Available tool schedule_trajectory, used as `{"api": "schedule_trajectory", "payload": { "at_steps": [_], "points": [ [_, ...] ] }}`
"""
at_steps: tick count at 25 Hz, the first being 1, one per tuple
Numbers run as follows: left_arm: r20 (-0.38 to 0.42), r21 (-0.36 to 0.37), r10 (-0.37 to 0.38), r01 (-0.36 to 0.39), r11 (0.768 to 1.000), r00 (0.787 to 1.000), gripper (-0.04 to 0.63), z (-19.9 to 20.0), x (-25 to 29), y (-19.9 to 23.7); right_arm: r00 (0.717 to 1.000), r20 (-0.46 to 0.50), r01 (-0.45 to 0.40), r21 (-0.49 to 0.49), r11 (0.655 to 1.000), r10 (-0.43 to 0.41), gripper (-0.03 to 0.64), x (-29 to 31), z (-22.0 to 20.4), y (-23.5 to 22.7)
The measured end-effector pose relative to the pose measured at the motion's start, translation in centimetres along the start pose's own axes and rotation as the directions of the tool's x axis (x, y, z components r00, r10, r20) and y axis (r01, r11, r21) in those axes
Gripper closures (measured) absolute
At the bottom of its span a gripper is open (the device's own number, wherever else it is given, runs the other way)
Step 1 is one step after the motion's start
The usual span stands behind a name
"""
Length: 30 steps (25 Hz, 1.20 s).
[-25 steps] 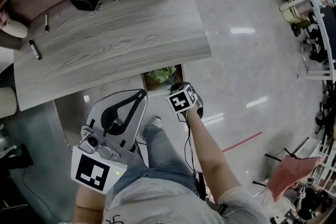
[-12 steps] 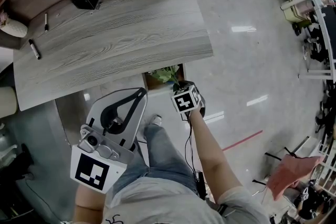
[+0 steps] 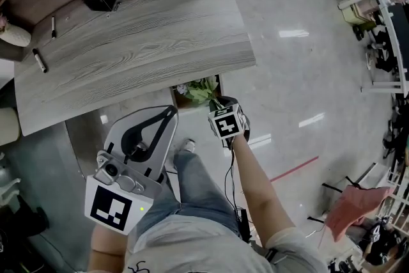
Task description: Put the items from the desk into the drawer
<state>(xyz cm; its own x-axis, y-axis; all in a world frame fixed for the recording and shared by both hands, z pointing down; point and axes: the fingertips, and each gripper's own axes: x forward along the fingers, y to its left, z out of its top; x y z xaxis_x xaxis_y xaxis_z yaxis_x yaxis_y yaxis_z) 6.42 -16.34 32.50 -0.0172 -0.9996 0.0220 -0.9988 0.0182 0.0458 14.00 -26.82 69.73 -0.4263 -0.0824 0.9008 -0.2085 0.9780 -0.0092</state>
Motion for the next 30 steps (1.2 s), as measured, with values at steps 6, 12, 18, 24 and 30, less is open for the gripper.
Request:
{"api": "schedule_trajectory", "payload": {
  "at_steps": [6, 12, 18, 24, 30],
  "points": [
    [0.014, 0.005, -0.008, 0.008, 1.0, 1.0, 0.586, 0.6, -0.2, -0.7, 0.992, 0.122, 0.023, 0.0, 1.0, -0.023, 0.607, -2.1, 1.9, 0.3],
    [0.033, 0.011, -0.023, 0.022, 1.0, 0.999, 0.586, 1.5, -0.8, -1.5, 0.974, 0.226, -0.019, 0.011, 1.0, 0.016, 0.609, -4.5, 4.0, 1.7],
    [0.048, 0.027, -0.033, 0.032, 0.999, 0.998, 0.586, 4.1, -2.5, -2.6, 0.937, 0.346, -0.066, 0.027, 0.997, 0.053, 0.609, -9.9, 6.8, 4.2],
    [0.057, 0.044, -0.045, 0.042, 0.998, 0.997, 0.586, 4.8, -4.3, -2.9, 0.866, 0.495, -0.089, 0.025, 0.996, 0.066, 0.609, -15.2, 10.3, 7.0],
    [0.063, 0.052, -0.046, 0.043, 0.998, 0.997, 0.586, 6.3, -7.4, -2.4, 0.754, 0.647, -0.141, -0.011, 0.99, 0.115, 0.609, -22.4, 14.5, 11.7]
  ]
}}
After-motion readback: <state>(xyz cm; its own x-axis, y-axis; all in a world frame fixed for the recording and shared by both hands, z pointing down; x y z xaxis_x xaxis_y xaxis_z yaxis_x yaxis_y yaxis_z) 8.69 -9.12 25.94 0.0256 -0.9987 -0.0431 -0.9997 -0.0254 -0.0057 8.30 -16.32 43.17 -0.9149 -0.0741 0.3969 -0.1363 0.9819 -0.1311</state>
